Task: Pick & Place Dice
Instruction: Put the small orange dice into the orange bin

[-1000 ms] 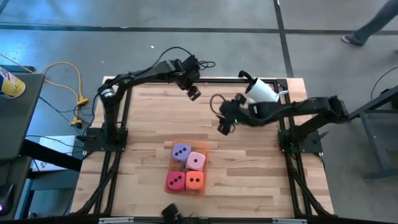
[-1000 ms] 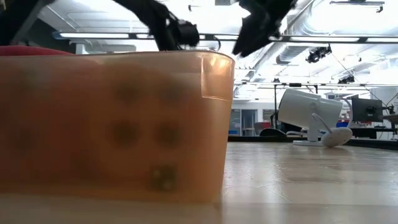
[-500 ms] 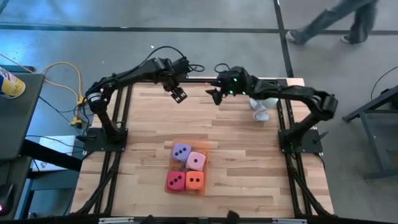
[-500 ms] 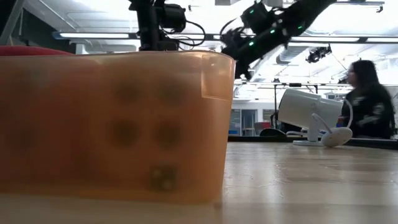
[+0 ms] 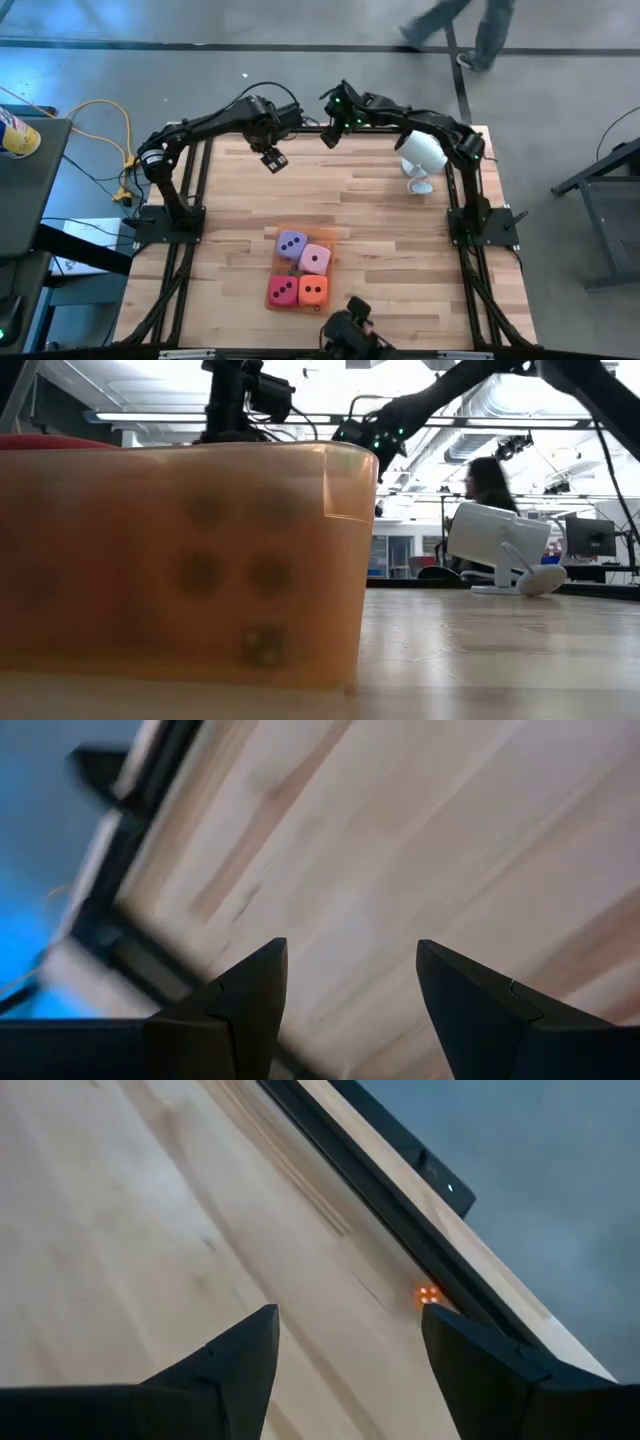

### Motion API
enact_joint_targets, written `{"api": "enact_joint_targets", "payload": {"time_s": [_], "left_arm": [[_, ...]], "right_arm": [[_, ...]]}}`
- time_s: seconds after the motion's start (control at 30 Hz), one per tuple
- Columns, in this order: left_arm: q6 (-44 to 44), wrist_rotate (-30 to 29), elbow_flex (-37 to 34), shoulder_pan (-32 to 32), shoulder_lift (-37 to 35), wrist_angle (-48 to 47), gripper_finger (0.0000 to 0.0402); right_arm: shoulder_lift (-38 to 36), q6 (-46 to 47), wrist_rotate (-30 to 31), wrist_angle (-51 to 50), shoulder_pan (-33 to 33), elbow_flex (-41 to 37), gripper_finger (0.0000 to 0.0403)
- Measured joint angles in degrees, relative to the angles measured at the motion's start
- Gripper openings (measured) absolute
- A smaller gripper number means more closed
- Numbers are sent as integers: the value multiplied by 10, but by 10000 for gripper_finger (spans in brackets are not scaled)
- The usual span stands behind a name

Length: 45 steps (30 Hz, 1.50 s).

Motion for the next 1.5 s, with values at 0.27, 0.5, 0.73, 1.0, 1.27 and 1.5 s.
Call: {"api": "enact_joint_targets", "payload": {"time_s": [0.27, 0.5, 0.73, 1.0, 1.27, 1.5], "left_arm": [[-4, -37, -48, -15, -58, -65, 214], [-6, -34, -182, -13, -229, 35, 214], [0, 37, -299, -13, -365, 146, 214], [-6, 49, -339, -15, -398, 160, 214], [-4, 49, -339, -15, -396, 174, 214], [-3, 49, -339, -15, -396, 185, 214]], "right_arm": [[21, -14, 5, -4, -18, 5, 235], [21, -10, 8, -6, -22, 5, 235], [39, -9, 6, 2, -18, 24, 235], [103, 16, 19, -86, -23, 72, 235], [137, 18, 22, -84, -22, 98, 235], [135, 22, 54, -64, -21, 125, 235]]}}
